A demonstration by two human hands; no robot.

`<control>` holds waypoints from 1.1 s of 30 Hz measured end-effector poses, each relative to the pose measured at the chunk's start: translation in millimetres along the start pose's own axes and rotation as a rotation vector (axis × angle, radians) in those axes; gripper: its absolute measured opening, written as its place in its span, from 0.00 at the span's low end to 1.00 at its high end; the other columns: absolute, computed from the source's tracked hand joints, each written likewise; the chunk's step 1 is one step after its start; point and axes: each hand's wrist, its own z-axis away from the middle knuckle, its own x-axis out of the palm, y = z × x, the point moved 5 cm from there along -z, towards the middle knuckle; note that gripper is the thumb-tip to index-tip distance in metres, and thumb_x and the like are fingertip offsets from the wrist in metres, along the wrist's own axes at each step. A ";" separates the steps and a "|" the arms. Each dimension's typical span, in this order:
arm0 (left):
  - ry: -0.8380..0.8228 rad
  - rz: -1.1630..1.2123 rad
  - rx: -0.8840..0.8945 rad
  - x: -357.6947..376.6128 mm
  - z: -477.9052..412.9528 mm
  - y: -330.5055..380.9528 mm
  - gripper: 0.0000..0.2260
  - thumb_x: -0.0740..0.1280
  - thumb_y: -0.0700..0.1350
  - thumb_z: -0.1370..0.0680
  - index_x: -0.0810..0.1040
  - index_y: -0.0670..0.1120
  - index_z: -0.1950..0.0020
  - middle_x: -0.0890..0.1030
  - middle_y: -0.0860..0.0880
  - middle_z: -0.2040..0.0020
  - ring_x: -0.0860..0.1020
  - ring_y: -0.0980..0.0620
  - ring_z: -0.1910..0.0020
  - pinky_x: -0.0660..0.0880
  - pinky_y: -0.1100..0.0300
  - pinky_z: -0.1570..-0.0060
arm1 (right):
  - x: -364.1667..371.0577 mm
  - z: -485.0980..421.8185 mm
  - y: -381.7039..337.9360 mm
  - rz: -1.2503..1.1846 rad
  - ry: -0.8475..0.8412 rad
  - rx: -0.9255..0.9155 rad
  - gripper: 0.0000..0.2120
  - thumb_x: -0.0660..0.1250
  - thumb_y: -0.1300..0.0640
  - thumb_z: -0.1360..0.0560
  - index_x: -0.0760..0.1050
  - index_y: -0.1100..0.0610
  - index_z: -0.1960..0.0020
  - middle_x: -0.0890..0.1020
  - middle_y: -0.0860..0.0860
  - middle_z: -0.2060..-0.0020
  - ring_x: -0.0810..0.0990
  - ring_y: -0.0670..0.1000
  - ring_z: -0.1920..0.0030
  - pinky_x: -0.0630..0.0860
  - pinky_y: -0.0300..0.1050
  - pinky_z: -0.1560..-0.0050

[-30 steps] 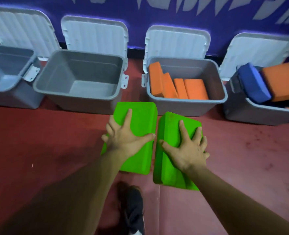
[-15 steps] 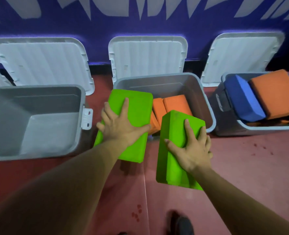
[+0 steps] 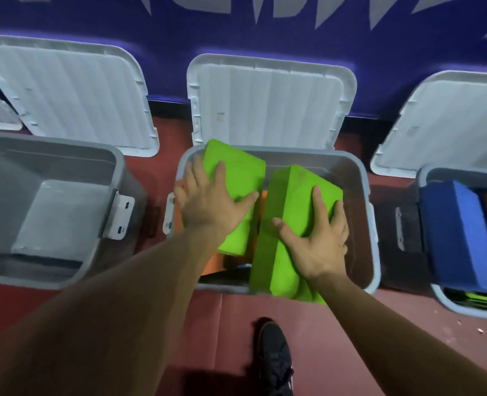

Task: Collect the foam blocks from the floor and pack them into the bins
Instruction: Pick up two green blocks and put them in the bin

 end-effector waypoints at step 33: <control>0.058 0.133 -0.142 12.5 34.5 -90.7 0.32 0.46 0.65 0.21 0.62 0.55 0.20 0.62 0.47 0.20 0.62 0.46 0.22 0.57 0.44 0.27 | 87.7 -8.9 -94.2 0.496 -0.079 -0.492 0.42 0.54 0.22 0.29 0.54 0.38 0.19 0.51 0.61 0.19 0.41 0.64 0.19 0.48 0.69 0.24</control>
